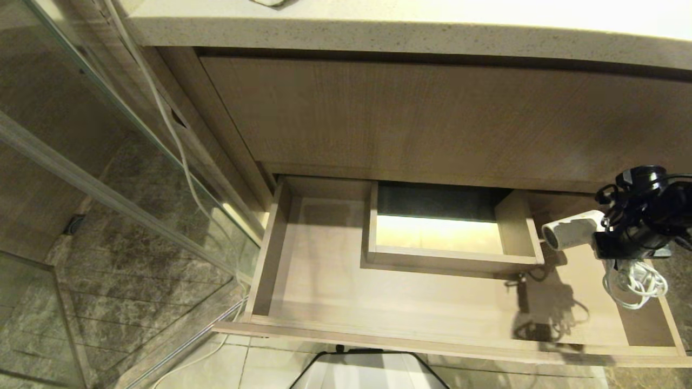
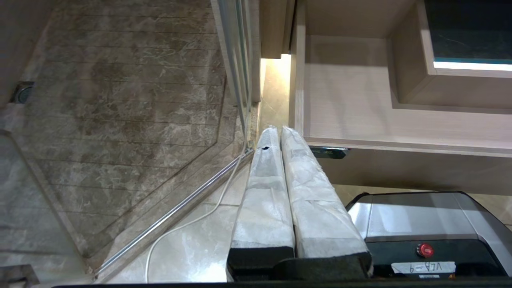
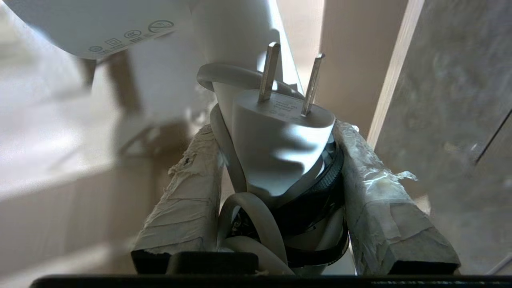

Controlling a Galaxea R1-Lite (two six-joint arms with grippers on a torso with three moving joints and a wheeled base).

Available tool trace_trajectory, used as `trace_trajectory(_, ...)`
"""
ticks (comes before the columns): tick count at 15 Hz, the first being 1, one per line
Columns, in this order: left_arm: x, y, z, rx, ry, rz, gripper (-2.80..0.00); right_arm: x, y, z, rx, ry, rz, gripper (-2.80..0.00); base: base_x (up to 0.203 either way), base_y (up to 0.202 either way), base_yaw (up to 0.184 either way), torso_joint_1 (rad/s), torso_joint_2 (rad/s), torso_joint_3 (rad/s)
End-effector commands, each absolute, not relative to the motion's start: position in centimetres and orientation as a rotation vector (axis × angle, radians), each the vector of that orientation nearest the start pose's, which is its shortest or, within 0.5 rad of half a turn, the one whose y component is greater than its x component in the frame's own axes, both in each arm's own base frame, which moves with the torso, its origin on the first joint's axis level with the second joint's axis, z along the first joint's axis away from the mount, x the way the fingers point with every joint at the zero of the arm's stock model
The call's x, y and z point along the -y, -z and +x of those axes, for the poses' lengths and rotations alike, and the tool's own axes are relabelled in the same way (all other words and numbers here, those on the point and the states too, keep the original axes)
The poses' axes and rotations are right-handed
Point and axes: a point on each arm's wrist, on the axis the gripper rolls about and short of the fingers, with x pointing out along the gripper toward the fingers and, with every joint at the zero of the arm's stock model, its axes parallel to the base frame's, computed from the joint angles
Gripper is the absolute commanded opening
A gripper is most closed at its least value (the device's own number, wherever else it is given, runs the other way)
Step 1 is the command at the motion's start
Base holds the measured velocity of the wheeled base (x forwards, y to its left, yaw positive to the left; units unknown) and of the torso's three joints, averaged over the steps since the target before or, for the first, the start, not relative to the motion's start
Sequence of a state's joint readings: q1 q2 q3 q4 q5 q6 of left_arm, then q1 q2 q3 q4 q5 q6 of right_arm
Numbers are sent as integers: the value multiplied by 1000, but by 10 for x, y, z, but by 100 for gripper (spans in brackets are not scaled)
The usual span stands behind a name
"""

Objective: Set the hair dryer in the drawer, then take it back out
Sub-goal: Put it into the drawer

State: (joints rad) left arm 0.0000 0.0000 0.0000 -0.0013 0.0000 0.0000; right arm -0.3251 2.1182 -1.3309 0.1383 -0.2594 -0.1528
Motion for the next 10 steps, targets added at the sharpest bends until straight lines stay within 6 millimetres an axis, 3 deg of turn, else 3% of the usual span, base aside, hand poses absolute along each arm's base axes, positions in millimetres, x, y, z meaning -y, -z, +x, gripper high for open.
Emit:
trace_trajectory(1, 0, -76, -23, 3, 0, 0, -280, 142, -79, 394, -981, 484, -113, -280, 0, 0, 0, 0, 0, 0)
trace_trajectory(3, 0, -75, -23, 2, 0, 0, -280, 150, -75, 407, -942, 497, -122, -280, 0, 0, 0, 0, 0, 0)
trace_trajectory(10, 0, -75, -23, 2, 0, 0, -280, 161, -50, 424, -958, 500, -123, -280, 0, 0, 0, 0, 0, 0)
